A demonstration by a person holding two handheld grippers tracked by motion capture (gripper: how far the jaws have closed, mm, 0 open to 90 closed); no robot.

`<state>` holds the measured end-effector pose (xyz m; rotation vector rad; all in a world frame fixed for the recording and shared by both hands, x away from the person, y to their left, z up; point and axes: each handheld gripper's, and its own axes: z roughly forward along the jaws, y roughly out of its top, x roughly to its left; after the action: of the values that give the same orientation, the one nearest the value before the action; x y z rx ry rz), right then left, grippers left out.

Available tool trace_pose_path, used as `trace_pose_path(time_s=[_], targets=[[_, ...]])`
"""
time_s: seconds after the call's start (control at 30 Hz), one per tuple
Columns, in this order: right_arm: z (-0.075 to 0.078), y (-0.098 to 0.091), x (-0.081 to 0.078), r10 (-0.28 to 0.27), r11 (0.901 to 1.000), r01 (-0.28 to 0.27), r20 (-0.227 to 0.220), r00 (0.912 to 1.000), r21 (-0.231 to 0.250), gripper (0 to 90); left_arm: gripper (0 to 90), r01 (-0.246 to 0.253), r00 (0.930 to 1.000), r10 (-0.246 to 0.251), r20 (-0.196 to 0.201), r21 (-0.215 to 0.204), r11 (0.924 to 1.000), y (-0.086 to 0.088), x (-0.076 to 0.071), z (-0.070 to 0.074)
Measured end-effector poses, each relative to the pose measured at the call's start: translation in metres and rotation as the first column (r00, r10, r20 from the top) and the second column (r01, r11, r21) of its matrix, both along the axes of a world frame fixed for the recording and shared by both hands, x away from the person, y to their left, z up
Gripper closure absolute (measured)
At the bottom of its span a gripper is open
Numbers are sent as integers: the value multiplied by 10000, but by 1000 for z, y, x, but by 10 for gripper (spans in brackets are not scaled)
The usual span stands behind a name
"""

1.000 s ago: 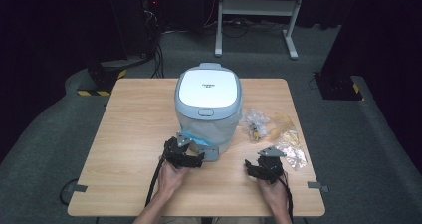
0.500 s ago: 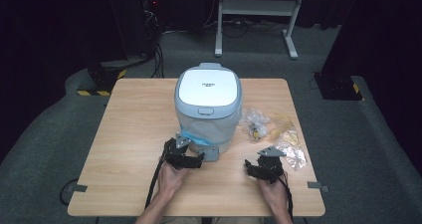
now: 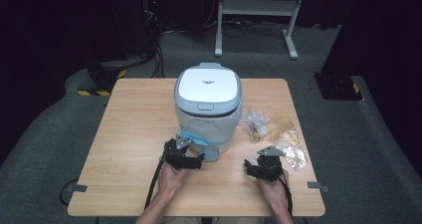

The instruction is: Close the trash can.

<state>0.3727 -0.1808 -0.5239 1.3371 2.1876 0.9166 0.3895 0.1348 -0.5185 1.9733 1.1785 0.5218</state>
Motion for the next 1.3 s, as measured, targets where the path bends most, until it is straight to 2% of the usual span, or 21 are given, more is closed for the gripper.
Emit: trace_pose_path(time_s=[0.33, 0.6, 0.7, 0.83, 1.07, 1.3], targets=[[0, 0, 0, 3, 10000, -3, 3, 10000, -17, 257, 8, 27, 10000, -28, 81, 161, 9999, -1, -1, -1], [0, 0, 0, 212, 9997, -211, 104, 9997, -96, 272, 8, 6, 10000, -6, -52, -144, 9999, 1, 0, -4], [1, 0, 0, 178, 9998, -178, 109, 9998, -31, 272, 8, 28, 10000, -28, -64, -94, 10000, 1, 0, -4], [9, -3, 1, 217, 9995, -226, 366, 9991, 235, 274, 8, 11, 9999, -13, -104, -183, 9998, 1, 1, -6], [19, -6, 6, 168, 9986, -192, 488, 9987, 496, 280, 8, 12, 9999, -14, -145, -135, 9999, 1, 1, -7], [34, -7, 19, 100, 9968, -155, 699, 9975, 783, 279, 8, 26, 9998, -25, -194, 30, 10000, 0, 2, -8]])
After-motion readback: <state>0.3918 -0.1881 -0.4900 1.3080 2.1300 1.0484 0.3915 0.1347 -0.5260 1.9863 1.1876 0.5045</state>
